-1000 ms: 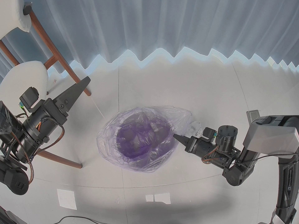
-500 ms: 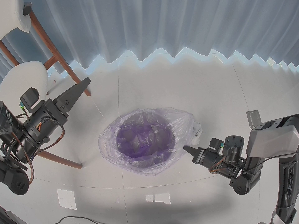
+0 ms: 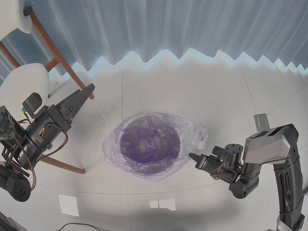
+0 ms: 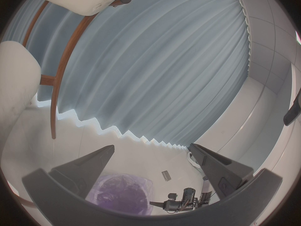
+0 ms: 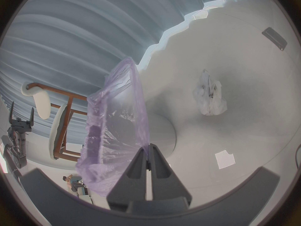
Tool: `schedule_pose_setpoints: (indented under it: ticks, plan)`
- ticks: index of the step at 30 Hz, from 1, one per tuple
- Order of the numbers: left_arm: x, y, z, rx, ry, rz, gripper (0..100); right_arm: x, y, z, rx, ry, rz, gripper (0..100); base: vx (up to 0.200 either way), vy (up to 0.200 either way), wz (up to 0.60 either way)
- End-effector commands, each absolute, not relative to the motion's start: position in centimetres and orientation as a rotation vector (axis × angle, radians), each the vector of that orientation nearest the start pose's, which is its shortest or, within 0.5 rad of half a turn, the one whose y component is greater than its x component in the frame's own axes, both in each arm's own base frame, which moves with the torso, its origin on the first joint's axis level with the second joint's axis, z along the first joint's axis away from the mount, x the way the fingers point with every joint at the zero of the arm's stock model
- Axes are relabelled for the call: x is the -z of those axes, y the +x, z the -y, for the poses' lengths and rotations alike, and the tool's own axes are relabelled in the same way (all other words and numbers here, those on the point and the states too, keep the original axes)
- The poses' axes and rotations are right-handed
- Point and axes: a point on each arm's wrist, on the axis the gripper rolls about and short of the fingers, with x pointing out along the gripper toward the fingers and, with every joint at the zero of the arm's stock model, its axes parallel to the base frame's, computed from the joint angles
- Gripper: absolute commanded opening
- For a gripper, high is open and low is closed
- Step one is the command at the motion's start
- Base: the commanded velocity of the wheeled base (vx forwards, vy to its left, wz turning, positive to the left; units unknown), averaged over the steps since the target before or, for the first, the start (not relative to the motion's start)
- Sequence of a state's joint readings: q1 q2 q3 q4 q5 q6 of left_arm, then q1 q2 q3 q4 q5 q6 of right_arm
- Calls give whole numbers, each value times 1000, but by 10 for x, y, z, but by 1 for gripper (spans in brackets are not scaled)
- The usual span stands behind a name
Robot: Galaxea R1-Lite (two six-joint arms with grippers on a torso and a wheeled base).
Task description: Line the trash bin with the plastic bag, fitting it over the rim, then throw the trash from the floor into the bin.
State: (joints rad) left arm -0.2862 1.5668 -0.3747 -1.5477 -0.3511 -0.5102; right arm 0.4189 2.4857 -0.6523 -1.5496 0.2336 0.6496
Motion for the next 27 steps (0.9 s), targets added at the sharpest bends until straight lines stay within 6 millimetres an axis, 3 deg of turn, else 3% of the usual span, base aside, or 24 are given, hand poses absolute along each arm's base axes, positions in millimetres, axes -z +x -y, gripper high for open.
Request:
schedule_pose_setpoints:
  ticks: [1, 6, 17, 18, 22, 27]
  plan:
    - [-193, 223, 72, 689, -444, 173, 100, 64, 346, -155, -504, 590, -527, 0, 0, 0, 0]
    - [-191, 224, 72, 687, -430, 168, 100, 65, 363, -149, -479, 599, -505, 0, 0, 0, 0]
    - [-188, 222, 74, 690, -430, 155, 100, 70, 366, -146, -469, 603, -504, 0, 0, 0, 0]
    - [-188, 222, 74, 692, -430, 155, 100, 70, 366, -146, -472, 603, -502, 100, 0, 0, 0]
    - [-188, 222, 74, 695, -431, 154, 100, 62, 362, -146, -487, 625, -460, 100, 0, 0, 0]
    - [-184, 219, 73, 694, -433, 134, 100, 29, 323, -147, -507, 683, -512, 100, 0, 0, 0]
